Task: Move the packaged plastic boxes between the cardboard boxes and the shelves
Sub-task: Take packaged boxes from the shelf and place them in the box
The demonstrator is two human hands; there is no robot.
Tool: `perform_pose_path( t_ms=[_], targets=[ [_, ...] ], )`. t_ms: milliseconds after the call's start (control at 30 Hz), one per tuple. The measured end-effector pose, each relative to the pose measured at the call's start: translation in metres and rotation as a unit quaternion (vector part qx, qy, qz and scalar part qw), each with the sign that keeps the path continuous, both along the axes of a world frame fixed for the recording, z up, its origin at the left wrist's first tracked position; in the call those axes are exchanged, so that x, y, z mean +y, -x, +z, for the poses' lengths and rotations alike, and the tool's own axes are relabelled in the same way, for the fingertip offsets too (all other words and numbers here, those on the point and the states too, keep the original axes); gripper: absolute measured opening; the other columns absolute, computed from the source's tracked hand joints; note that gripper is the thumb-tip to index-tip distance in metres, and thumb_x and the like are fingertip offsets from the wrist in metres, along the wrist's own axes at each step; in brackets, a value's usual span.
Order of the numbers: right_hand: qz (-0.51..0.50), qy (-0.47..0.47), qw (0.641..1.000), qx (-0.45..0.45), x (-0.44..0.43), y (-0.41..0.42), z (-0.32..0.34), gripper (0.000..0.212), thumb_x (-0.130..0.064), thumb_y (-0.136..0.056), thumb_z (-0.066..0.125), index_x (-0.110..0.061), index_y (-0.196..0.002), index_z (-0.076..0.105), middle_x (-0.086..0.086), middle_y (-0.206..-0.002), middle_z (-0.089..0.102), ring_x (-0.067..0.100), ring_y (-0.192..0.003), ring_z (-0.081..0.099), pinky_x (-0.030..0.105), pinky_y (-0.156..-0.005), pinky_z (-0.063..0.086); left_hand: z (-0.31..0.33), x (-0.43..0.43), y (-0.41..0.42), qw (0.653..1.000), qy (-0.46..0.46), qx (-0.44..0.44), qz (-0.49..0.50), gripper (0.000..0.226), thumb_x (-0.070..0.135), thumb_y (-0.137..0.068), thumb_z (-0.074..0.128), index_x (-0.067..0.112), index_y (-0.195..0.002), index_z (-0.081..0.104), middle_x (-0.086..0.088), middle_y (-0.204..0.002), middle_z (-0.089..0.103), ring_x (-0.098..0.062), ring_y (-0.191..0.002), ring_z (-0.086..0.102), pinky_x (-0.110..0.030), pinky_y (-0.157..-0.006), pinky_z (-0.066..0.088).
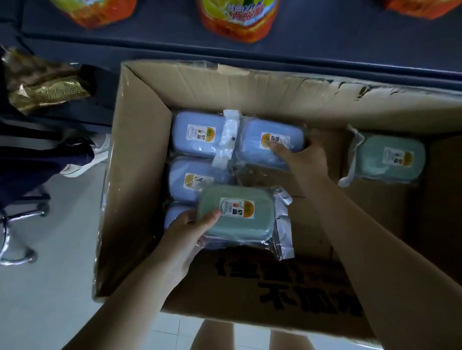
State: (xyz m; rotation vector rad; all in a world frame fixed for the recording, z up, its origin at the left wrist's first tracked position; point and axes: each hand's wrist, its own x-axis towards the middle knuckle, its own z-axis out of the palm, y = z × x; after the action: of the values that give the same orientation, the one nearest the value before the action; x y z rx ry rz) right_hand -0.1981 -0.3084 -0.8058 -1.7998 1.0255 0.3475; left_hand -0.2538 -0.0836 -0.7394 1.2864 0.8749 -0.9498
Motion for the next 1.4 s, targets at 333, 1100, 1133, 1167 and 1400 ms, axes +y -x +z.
perform_pose_path(
  t_ms=[333,1100,1133,1167,1400],
  targets=[
    [0.029,0.073,0.996,0.032,-0.011,-0.011,-0.011,0.086,-0.048,-0.063,0.083,-0.002,-0.128,0.05,0.008,-0.123,0.061,0.022,-0.113,0.059,0.029,-0.086,0.048,-0.01,-0.003,-0.001,1.0,0.025,-0.008,0.011,0.057,0.021,-0.068,0.066,-0.003,-0.119,0.057,-0.02,-0.113,0.067,-0.026,-0.098,0.066,-0.031,-0.085,0.053],
    [0.053,-0.05,0.995,0.071,-0.044,0.102,0.103,0.032,-0.041,-0.091,0.057,-0.012,-0.1,0.066,0.007,-0.089,0.07,0.023,-0.078,0.065,0.035,-0.069,0.052,0.011,-0.087,0.0,0.999,0.02,-0.015,0.026,0.015,0.01,-0.086,0.062,0.01,-0.101,0.059,-0.008,-0.097,0.069,-0.022,-0.089,0.064,-0.025,-0.078,0.054],
    [0.022,-0.053,0.996,0.067,-0.052,0.112,0.105,0.035,-0.041,-0.09,0.059,-0.014,-0.111,0.066,0.002,-0.094,0.07,0.018,-0.08,0.066,0.032,-0.069,0.053,0.011,-0.101,0.004,0.999,0.031,-0.016,0.024,0.021,0.009,-0.086,0.062,0.01,-0.106,0.059,-0.008,-0.103,0.069,-0.022,-0.095,0.064,-0.03,-0.085,0.052],
    [-0.001,-0.048,0.997,0.067,-0.061,0.12,0.104,0.039,-0.041,-0.089,0.06,-0.015,-0.117,0.064,-0.002,-0.097,0.069,0.013,-0.082,0.065,0.027,-0.068,0.052,0.011,-0.116,0.007,0.999,0.038,-0.02,0.018,0.027,0.009,-0.085,0.063,0.01,-0.111,0.058,-0.008,-0.107,0.069,-0.022,-0.098,0.064,-0.032,-0.088,0.051],
    [-0.071,-0.014,0.995,0.062,-0.124,0.146,0.082,0.034,-0.03,-0.088,0.064,-0.012,-0.117,0.063,0.001,-0.098,0.065,0.006,-0.076,0.056,0.011,-0.058,0.038,-0.01,-0.208,0.037,0.987,-0.031,-0.044,-0.151,0.043,0.037,-0.078,0.072,0.02,-0.115,0.058,-0.005,-0.119,0.064,-0.019,-0.103,0.059,-0.036,-0.097,0.043]
  ],
)
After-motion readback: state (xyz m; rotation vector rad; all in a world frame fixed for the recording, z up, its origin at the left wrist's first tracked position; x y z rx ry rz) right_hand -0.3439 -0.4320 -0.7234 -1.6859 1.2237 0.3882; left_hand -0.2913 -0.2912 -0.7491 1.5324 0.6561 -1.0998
